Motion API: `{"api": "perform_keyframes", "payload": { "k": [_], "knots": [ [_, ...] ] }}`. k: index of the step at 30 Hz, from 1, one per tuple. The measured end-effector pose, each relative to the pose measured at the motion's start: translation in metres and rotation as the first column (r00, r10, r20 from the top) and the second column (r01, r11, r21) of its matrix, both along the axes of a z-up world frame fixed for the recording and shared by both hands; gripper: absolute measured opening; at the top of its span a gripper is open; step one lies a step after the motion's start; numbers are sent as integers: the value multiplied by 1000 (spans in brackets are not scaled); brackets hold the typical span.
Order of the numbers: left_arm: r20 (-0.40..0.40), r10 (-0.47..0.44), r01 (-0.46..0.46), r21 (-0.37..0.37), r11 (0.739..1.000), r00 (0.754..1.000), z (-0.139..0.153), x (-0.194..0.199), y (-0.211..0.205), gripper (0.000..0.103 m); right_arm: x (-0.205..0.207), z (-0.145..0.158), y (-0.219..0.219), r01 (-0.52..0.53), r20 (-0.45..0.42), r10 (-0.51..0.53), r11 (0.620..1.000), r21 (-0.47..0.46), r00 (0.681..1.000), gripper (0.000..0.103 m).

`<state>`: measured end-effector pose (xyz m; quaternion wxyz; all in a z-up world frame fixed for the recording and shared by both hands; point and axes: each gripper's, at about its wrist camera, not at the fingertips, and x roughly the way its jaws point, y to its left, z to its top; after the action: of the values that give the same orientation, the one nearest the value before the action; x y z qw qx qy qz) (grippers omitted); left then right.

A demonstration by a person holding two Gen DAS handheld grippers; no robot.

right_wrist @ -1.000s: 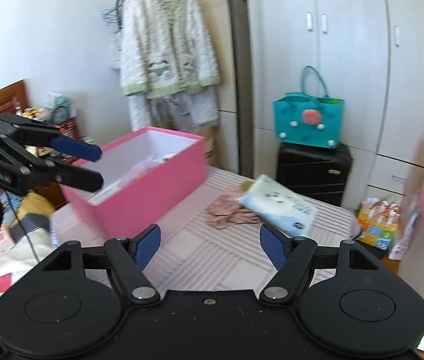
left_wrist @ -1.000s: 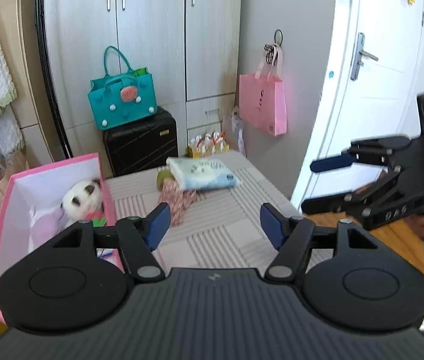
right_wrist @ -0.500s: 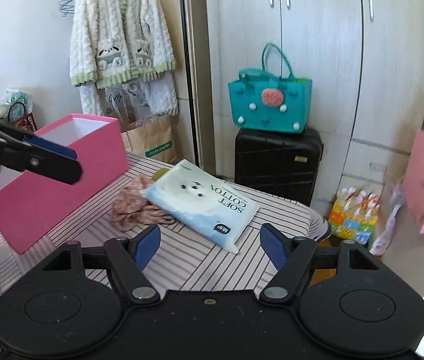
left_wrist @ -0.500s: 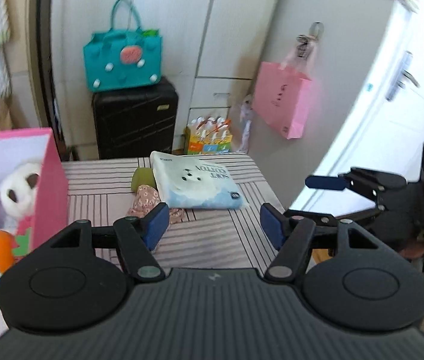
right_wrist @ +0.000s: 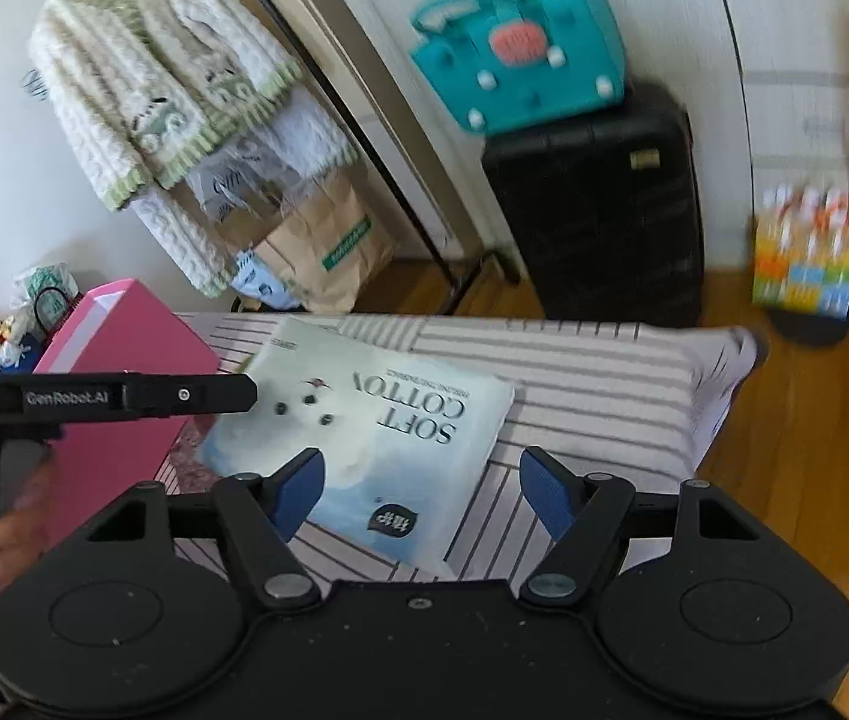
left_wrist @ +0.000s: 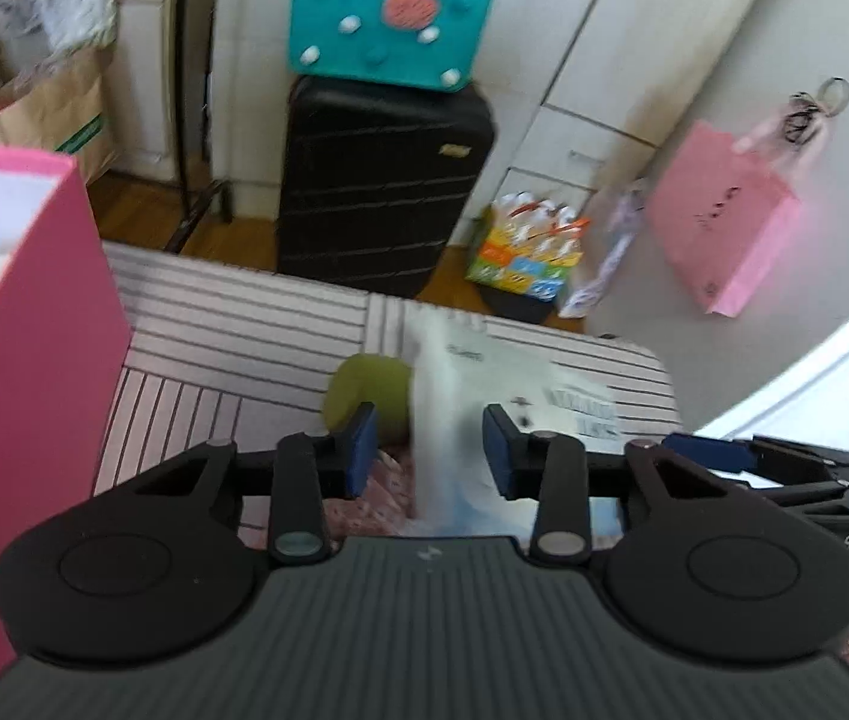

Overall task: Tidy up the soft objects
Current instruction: 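Close the right gripper on the white soft-cotton pack while the left gripper grips it too, then lift the soft-cotton pack with both grippers and carry it over the box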

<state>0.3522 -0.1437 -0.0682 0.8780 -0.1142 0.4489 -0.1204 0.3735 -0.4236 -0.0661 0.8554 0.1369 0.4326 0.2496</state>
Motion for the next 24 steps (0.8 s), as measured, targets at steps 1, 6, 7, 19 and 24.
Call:
{"api": "perform_keyframes", "payload": {
  "k": [1,6,7,19,24],
  "knots": [
    [-7,8,-8,-7,1000,1000,-2,3,1,36,4,-4,0,-1,-18,1,1000,12,1000,74],
    [19,14,-14,0,1000,1000,-2,1,-1,32,15,-20,1,-4,-101,15,995,104,995,66],
    [11,15,-15,-2,1000,1000,-2,1,-1,32,15,-22,-1,1,-106,11,993,117,994,65],
    [-76,-30,21,-110,994,997,-17,-2,-3,29,13,-28,-12,57,-141,-35,987,153,989,26],
    [10,-89,90,-50,995,996,0,-23,-11,23,1,-16,-8,43,-117,-27,990,134,993,24]
  ]
}}
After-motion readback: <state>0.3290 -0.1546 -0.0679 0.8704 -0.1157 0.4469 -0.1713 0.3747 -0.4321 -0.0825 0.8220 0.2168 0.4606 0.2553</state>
